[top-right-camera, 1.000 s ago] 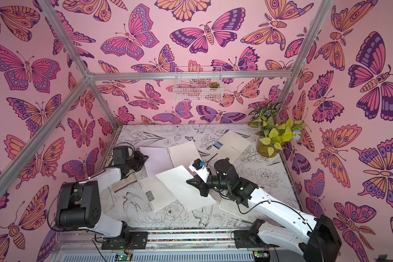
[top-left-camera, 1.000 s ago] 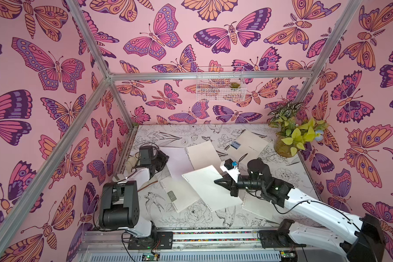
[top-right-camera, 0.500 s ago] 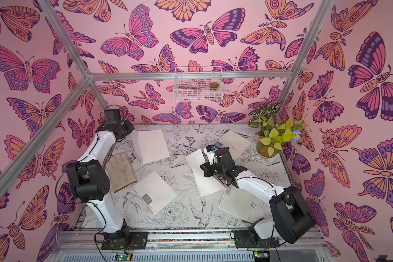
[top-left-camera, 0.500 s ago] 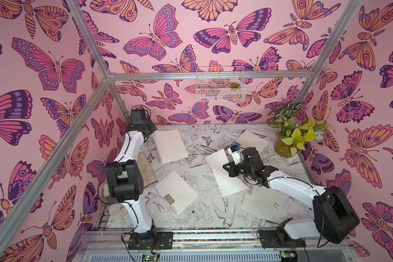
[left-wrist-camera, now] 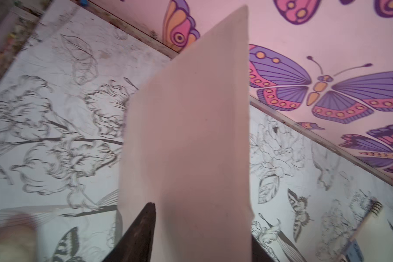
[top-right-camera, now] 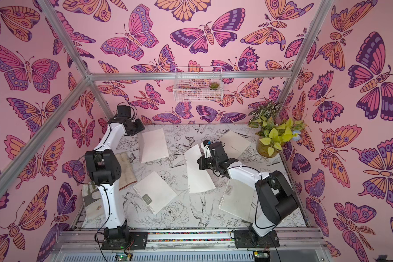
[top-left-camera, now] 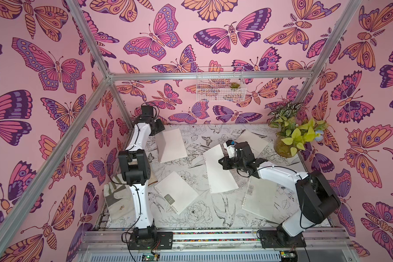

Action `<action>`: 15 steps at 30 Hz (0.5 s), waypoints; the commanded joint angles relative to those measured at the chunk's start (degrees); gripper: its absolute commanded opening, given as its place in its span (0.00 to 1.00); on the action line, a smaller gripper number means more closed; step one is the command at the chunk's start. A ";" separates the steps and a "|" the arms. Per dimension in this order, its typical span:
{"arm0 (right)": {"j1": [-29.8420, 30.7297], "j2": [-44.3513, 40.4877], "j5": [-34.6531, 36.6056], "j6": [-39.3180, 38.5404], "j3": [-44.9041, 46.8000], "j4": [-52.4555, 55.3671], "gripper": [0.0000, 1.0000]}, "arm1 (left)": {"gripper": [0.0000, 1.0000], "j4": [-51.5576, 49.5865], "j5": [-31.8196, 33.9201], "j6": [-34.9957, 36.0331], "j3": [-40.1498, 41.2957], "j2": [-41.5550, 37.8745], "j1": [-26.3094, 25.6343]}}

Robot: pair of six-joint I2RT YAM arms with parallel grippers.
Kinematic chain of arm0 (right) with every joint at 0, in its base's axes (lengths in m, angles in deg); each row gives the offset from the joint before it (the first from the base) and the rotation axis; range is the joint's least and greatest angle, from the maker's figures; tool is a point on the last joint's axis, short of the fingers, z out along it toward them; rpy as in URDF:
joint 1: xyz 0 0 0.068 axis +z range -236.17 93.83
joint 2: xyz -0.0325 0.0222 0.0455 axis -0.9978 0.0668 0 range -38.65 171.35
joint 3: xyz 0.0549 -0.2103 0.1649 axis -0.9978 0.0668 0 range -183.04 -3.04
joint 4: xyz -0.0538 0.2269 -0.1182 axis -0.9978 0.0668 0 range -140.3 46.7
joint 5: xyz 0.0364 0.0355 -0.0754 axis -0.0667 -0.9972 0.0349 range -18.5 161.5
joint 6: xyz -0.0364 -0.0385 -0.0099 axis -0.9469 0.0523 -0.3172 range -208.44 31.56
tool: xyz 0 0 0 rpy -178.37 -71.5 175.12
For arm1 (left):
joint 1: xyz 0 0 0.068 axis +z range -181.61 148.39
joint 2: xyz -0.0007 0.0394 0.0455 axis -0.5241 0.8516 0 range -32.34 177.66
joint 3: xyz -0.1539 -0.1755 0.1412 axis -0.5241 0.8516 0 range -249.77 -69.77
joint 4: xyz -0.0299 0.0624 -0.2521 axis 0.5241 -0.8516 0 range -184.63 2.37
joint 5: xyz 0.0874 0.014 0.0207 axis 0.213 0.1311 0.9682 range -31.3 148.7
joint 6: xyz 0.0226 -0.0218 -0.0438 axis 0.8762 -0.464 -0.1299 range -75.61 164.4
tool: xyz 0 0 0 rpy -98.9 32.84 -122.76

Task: Tear off pages from different notebooks
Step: Close the notebook at the center of the board.

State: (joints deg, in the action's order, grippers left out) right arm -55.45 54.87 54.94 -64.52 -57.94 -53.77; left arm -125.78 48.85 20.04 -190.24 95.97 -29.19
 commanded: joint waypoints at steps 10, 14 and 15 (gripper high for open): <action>-0.30 8.07 4.40 2.32 -7.42 1.58 0.00 | 1.00 21.41 -16.56 -9.10 18.15 -6.66 -4.59; -0.76 14.31 6.77 3.16 -15.16 1.58 0.00 | 1.00 28.14 -11.21 -8.06 36.11 -19.92 -5.39; -0.82 16.43 8.07 3.41 -17.79 1.91 0.00 | 1.00 29.27 -7.84 -7.15 41.02 -23.96 -5.94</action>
State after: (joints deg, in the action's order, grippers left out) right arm -55.73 68.33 59.38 -62.42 -70.86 -52.39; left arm -103.42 36.18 11.80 -156.20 83.07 -34.16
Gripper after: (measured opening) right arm 0.056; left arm 0.999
